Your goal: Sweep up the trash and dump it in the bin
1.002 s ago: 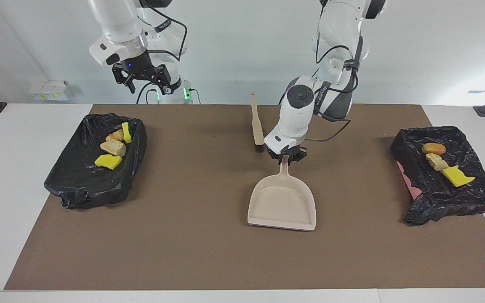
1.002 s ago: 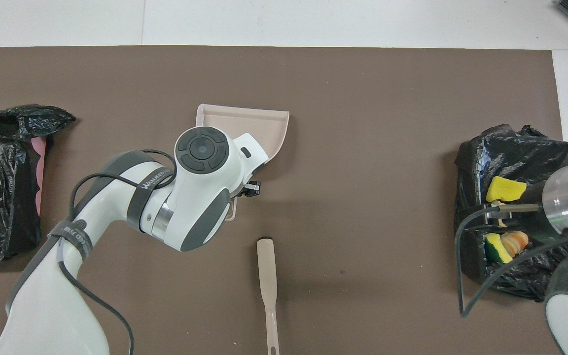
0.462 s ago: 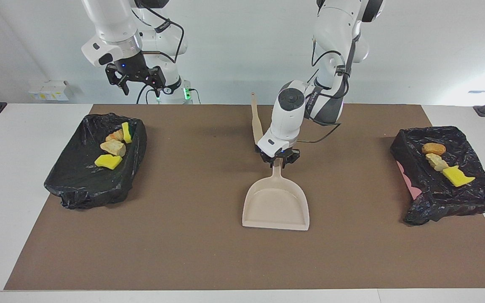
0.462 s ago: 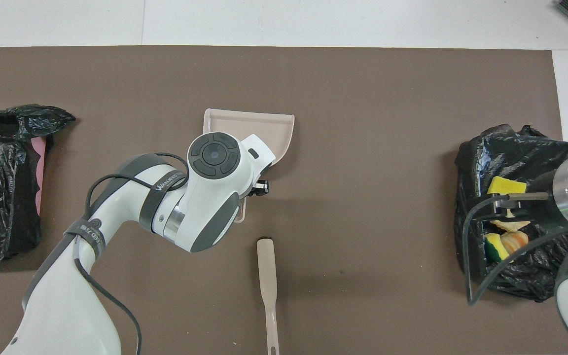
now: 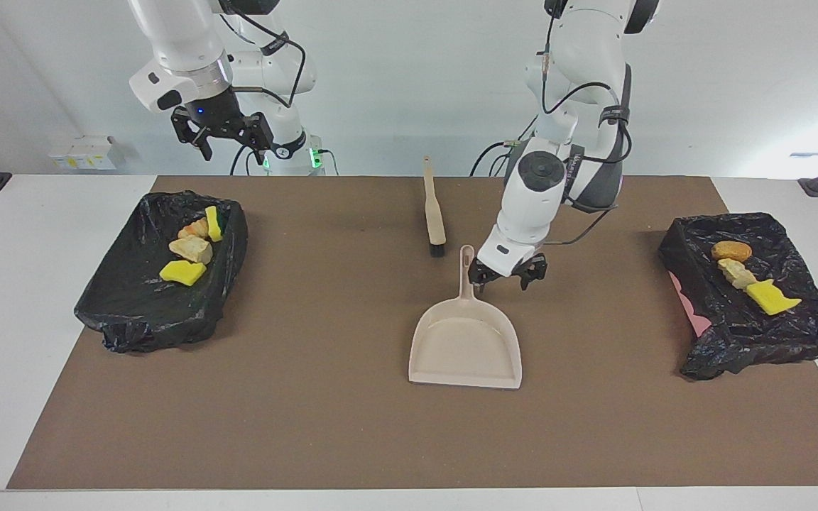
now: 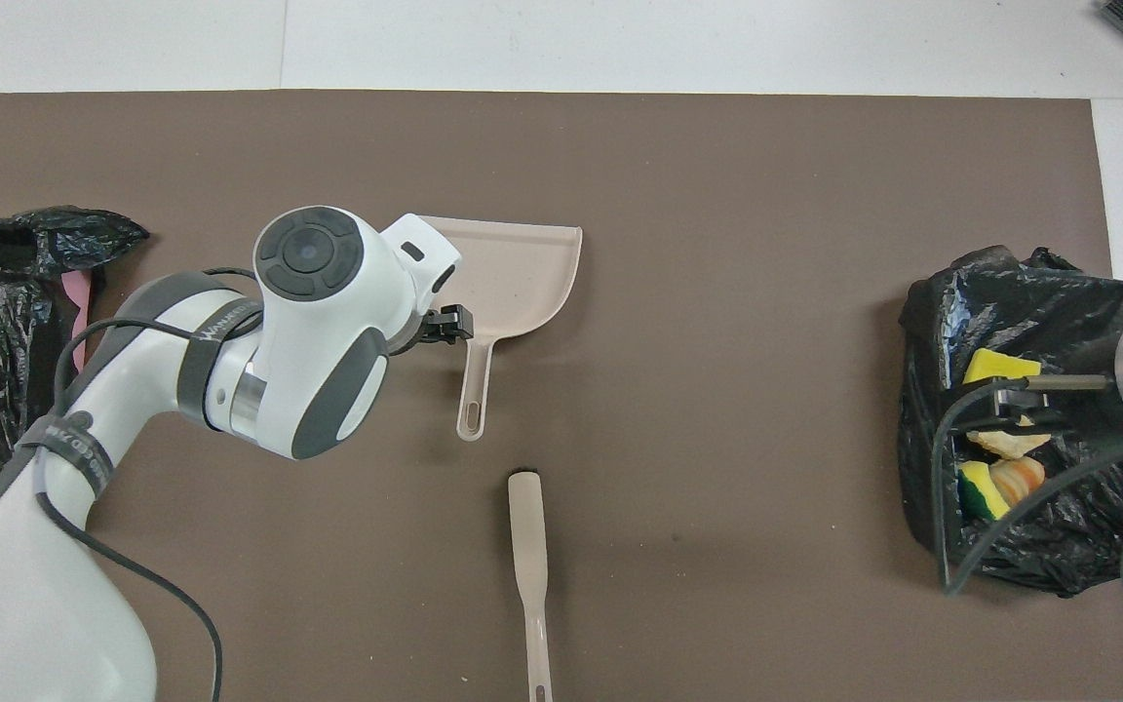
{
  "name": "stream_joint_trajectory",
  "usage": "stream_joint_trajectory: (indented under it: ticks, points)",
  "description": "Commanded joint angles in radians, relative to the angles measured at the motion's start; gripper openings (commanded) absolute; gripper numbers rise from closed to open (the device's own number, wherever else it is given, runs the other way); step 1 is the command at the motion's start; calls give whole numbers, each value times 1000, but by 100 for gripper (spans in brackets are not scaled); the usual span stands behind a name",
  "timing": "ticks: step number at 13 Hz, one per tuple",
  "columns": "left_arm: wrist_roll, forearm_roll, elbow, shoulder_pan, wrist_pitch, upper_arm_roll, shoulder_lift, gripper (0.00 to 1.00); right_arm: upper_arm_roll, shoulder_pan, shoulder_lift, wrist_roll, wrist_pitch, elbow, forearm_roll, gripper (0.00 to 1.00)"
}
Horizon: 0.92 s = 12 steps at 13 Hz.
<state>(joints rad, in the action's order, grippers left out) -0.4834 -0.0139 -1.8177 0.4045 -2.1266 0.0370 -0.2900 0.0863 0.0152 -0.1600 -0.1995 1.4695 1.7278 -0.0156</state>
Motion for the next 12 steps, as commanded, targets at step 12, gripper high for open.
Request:
stream_joint_trajectory:
  ticks: [12]
  points:
    - [495, 83, 133, -394, 290, 6, 103, 100, 3, -14, 8, 17, -9, -14, -10, 100]
